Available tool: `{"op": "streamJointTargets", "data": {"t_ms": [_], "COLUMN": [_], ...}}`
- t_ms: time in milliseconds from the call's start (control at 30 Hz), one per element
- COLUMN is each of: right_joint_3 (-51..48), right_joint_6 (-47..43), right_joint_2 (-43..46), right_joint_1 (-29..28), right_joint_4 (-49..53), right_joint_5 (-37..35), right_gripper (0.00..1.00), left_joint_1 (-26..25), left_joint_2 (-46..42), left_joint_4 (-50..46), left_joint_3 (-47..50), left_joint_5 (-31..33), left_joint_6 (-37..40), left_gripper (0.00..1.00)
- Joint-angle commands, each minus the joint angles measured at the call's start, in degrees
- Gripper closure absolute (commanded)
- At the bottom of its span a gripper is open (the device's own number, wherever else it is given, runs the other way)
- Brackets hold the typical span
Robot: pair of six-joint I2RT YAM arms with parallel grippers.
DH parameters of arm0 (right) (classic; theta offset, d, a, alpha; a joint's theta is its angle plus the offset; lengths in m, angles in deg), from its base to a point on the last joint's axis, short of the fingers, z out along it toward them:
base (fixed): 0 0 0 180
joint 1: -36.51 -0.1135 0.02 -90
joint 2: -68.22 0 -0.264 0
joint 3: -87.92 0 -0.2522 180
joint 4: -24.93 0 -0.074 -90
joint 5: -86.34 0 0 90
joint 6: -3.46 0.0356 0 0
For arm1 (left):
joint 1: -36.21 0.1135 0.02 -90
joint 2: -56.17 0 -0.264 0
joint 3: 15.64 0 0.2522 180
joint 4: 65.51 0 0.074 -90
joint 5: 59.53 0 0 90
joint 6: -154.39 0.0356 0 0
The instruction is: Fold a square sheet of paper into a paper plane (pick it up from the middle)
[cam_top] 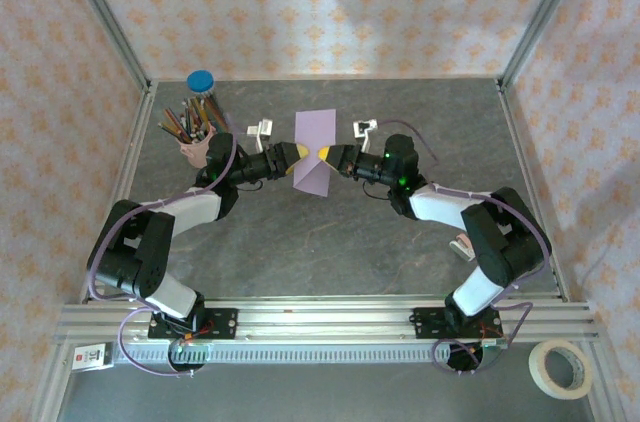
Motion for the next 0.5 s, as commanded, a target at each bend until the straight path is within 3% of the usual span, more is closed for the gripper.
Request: {"op": "streamJointTargets", "data": {"t_ms": [0,233,467], "right_joint_3": [0.8,0.2,-0.2], "right_joint_6": [-0.5,-0.4,-0.5], "right_joint_2": [-0.8,-0.7,-0.3], "right_joint_1": [0.3,0.6,0.8], "right_joint_4": [-0.2,-0.1,0.7], "right_joint_5": [0.1,0.0,-0.6], "right_gripper": [0.98,0.96,0.85], "left_joint_1": [0.4,0.4,0.4], "left_joint_2": [-0.2,-0.5,-0.7], "left_joint_4": [0.2,0.0,-2.5], "left_joint_3": [-1.7,-1.7,-2.1], "left_joint_5": [-0.1,-0.4,0.1], "left_joint_6": [1.6,2.2,4.0], "left_gripper": [0.63,0.72,0.79]}}
